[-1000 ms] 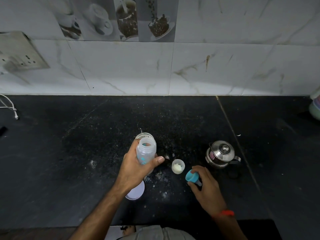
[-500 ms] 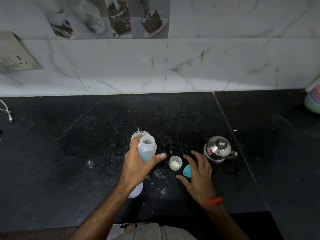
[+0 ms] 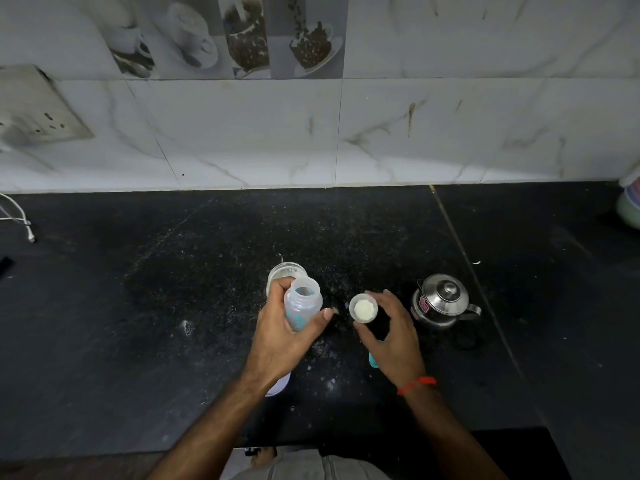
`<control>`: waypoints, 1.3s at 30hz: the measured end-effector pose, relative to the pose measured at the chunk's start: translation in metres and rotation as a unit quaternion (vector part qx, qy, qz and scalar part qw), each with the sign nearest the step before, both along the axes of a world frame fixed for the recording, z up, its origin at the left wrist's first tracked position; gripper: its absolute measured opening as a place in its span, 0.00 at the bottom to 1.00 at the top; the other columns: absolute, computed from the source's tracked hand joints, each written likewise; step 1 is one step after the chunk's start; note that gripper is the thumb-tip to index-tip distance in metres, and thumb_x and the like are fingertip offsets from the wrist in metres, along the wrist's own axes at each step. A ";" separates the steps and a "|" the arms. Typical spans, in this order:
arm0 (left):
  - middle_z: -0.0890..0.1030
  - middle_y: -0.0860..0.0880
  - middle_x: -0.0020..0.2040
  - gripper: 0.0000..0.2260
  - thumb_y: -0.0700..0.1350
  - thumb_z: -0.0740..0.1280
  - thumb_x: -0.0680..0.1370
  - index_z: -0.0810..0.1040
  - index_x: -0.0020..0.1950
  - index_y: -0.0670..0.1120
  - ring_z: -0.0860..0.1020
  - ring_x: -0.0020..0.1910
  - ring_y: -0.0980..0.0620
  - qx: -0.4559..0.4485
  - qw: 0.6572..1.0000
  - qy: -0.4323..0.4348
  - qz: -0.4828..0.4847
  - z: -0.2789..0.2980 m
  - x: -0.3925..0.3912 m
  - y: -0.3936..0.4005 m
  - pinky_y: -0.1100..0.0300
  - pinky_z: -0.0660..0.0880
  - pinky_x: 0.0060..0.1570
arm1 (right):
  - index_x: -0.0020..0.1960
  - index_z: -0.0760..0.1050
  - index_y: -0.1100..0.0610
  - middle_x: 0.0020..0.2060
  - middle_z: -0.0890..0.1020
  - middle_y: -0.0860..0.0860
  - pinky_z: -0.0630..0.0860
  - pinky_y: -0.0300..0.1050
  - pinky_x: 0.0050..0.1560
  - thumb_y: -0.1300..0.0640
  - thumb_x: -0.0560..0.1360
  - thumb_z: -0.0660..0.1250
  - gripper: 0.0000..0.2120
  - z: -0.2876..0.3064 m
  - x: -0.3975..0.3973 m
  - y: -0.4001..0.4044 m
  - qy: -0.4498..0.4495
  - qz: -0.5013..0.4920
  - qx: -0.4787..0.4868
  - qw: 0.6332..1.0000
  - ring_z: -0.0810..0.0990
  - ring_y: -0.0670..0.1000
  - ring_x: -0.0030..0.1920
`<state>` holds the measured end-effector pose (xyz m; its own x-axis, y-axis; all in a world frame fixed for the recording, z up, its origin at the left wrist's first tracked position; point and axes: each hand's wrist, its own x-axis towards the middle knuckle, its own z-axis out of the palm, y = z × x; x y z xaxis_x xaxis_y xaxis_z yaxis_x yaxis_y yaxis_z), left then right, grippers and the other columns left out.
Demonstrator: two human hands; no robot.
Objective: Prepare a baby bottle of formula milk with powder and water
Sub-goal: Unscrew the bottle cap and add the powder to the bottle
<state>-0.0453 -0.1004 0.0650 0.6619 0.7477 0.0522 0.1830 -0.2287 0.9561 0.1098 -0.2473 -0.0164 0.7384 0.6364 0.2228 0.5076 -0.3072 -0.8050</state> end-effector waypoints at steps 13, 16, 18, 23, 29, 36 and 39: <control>0.79 0.57 0.58 0.28 0.54 0.82 0.70 0.70 0.61 0.55 0.79 0.57 0.60 0.008 0.995 0.022 -0.092 -0.009 0.027 -0.012 0.63 0.80 0.53 | 0.71 0.75 0.56 0.73 0.73 0.51 0.68 0.37 0.73 0.70 0.77 0.71 0.25 0.127 0.013 0.006 -0.158 0.133 0.031 0.978 0.72 0.48 0.74; 0.79 0.56 0.58 0.28 0.52 0.82 0.70 0.70 0.63 0.53 0.79 0.56 0.62 -0.010 0.995 0.003 -0.097 -0.003 0.030 -0.015 0.64 0.79 0.51 | 0.71 0.76 0.55 0.74 0.72 0.53 0.71 0.42 0.73 0.71 0.78 0.68 0.24 0.132 0.016 0.007 -0.209 0.151 -0.004 0.966 0.72 0.52 0.74; 0.79 0.56 0.58 0.28 0.51 0.81 0.71 0.70 0.63 0.52 0.79 0.55 0.63 -0.017 0.995 -0.003 -0.099 0.000 0.032 -0.016 0.65 0.79 0.50 | 0.72 0.75 0.55 0.75 0.71 0.54 0.74 0.49 0.72 0.72 0.78 0.67 0.24 0.134 0.018 0.006 -0.239 0.158 -0.019 0.958 0.72 0.54 0.74; 0.79 0.54 0.59 0.27 0.51 0.81 0.71 0.70 0.63 0.55 0.80 0.57 0.60 -0.034 0.993 -0.023 -0.112 0.003 0.035 -0.017 0.61 0.80 0.53 | 0.70 0.76 0.55 0.75 0.71 0.56 0.73 0.47 0.73 0.63 0.81 0.57 0.20 0.143 0.016 0.005 -0.314 0.160 -0.036 0.935 0.72 0.55 0.74; 0.80 0.55 0.59 0.28 0.53 0.81 0.71 0.69 0.64 0.55 0.81 0.58 0.59 -0.039 0.992 -0.027 -0.114 0.003 0.037 -0.016 0.58 0.81 0.55 | 0.68 0.79 0.58 0.73 0.73 0.59 0.72 0.49 0.74 0.61 0.82 0.55 0.19 0.149 0.014 0.005 -0.339 0.163 -0.039 0.926 0.73 0.57 0.74; 0.80 0.55 0.60 0.28 0.53 0.81 0.71 0.70 0.64 0.55 0.81 0.58 0.60 -0.047 0.992 -0.029 -0.118 0.006 0.039 -0.016 0.55 0.82 0.57 | 0.67 0.79 0.58 0.72 0.74 0.59 0.71 0.48 0.74 0.65 0.82 0.56 0.19 0.156 0.014 0.004 -0.367 0.157 -0.031 0.916 0.73 0.57 0.73; 0.80 0.55 0.59 0.28 0.56 0.81 0.70 0.70 0.63 0.56 0.81 0.57 0.58 -0.048 0.991 -0.033 -0.121 0.006 0.039 -0.016 0.53 0.82 0.56 | 0.68 0.78 0.57 0.73 0.73 0.58 0.69 0.46 0.76 0.68 0.80 0.60 0.19 0.155 0.017 0.003 -0.382 0.163 -0.041 0.909 0.71 0.57 0.75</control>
<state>-0.0061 -0.1159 0.0715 0.8194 0.5720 0.0382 0.0696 -0.1655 0.9838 0.1272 -0.2440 0.1384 0.1580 0.8311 0.5333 0.9835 -0.0842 -0.1603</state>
